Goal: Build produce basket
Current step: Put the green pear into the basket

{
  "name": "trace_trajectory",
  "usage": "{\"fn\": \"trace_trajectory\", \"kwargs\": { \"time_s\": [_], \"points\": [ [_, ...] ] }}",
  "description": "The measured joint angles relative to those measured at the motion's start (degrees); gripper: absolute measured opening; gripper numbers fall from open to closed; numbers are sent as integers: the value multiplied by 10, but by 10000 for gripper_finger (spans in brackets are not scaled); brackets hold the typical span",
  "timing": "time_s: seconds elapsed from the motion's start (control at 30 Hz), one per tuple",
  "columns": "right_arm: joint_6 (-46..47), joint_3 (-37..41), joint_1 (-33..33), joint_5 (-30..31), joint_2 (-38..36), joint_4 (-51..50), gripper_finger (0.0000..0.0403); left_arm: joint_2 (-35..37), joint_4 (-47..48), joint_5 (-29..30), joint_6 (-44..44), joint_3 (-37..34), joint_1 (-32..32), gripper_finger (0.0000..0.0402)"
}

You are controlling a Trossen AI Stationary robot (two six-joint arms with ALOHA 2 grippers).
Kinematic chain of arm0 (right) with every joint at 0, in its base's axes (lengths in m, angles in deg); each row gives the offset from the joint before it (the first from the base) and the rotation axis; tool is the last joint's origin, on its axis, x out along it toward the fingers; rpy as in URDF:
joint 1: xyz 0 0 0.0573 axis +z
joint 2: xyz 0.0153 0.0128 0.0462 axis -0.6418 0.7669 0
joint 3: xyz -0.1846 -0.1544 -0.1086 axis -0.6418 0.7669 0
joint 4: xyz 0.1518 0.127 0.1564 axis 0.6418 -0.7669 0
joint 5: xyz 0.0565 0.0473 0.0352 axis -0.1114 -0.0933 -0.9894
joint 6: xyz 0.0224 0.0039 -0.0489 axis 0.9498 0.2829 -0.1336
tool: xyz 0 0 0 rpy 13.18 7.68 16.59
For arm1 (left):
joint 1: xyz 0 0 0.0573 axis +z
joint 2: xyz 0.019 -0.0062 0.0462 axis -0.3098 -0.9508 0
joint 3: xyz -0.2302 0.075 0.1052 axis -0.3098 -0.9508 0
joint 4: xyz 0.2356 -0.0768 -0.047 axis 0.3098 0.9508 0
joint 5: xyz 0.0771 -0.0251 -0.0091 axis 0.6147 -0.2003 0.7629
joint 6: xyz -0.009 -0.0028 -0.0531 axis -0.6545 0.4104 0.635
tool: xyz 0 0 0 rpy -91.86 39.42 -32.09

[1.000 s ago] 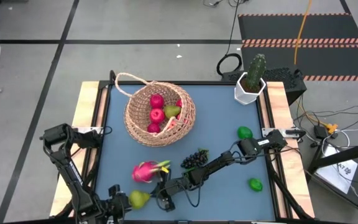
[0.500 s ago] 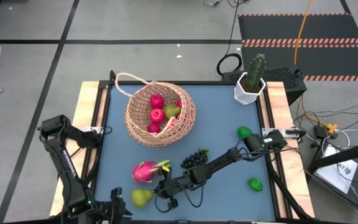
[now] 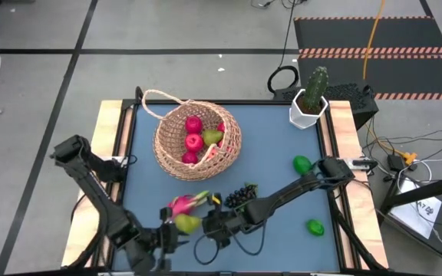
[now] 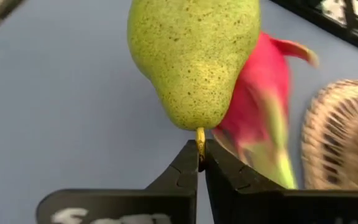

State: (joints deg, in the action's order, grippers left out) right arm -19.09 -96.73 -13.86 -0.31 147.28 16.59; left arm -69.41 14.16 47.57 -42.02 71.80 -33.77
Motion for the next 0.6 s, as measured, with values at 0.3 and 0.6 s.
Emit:
{"fn": "trace_trajectory", "kwargs": {
  "time_s": [0.3,0.6],
  "points": [
    [4,0,14,82,-33,-90,10,0,6,23,-78,0,79,264],
    [-22,0,25,121,-33,-99,12,-27,15,-28,-69,0,131,365]
  ]
}}
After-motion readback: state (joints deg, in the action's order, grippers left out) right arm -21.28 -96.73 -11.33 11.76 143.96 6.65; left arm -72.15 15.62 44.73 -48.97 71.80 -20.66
